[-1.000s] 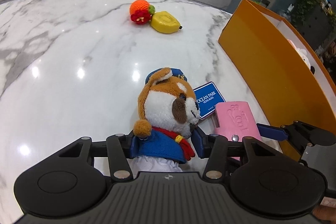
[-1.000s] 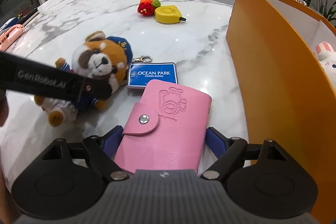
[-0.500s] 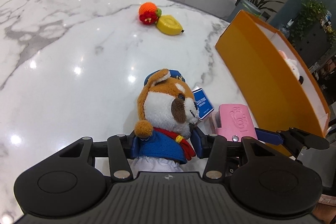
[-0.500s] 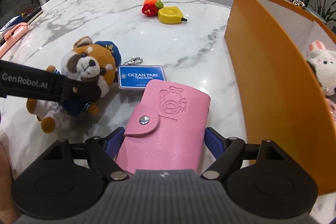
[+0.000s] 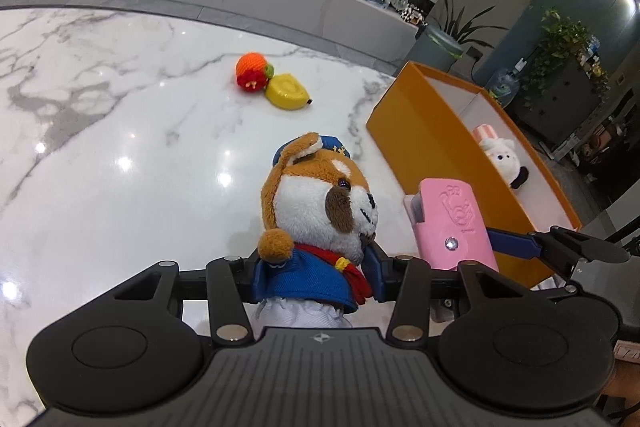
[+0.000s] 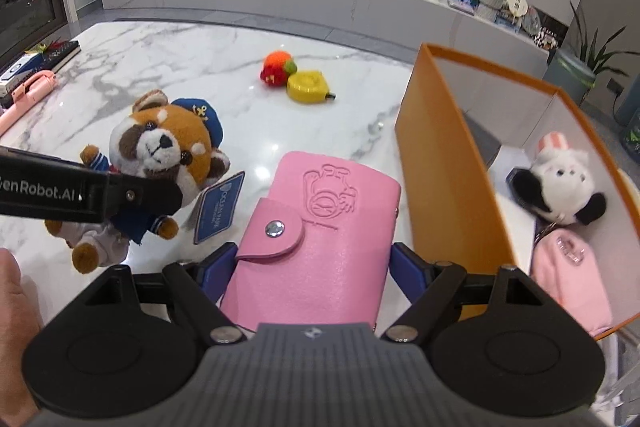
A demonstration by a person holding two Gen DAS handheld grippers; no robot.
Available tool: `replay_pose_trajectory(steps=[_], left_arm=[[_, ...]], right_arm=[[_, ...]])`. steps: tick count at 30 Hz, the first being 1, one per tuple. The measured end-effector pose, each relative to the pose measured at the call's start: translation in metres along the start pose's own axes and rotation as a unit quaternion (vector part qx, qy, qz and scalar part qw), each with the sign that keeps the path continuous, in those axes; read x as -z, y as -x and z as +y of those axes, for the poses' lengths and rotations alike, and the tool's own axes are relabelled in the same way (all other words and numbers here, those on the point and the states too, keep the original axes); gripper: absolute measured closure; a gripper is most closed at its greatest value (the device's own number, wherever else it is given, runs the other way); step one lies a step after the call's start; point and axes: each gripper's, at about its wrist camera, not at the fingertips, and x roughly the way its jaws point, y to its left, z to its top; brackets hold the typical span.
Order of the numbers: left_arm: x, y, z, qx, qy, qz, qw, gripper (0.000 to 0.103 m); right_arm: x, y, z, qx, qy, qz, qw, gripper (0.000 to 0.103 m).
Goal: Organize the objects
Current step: 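Lift the bear plush with the left tool while the right tool lifts the pink wallet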
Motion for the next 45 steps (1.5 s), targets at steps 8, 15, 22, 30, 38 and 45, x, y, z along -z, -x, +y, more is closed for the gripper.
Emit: replay_pose_trajectory(steps=[8,15,22,30,38,45], left_arm=[[-0.004,0.031,-0.012,-0.003,-0.018,-0.019,0.9997,0.05],[-0.022,0.059,-0.059,0.007,-0.063,-0.052,0.9966,0.05],[-0.046,0.091,-0.125,0.029,-0.118,-0.097,0.9878,0.05],[-0.062,0.107,-0.188,0.064,-0.165,-0.125,0.9763,0.05],[-0.064,0.091,-0.233,0.079,-0.202,-0.123,0.9684,0.05],[-0.059,0.061,-0.253,0.082,-0.22,-0.102,0.9667,0.05]], right_arm=[[-0.01,0.034,-0.004,0.011,0.006,-0.026,1.0,0.021],[-0.023,0.079,-0.023,0.024,0.004,-0.072,0.997,0.021],[-0.04,0.135,-0.057,0.047,0.003,-0.124,0.991,0.021],[-0.059,0.192,-0.101,0.076,-0.002,-0.177,0.981,0.021],[-0.067,0.221,-0.138,0.102,-0.005,-0.201,0.974,0.021],[-0.066,0.215,-0.172,0.114,-0.011,-0.195,0.974,0.021]])
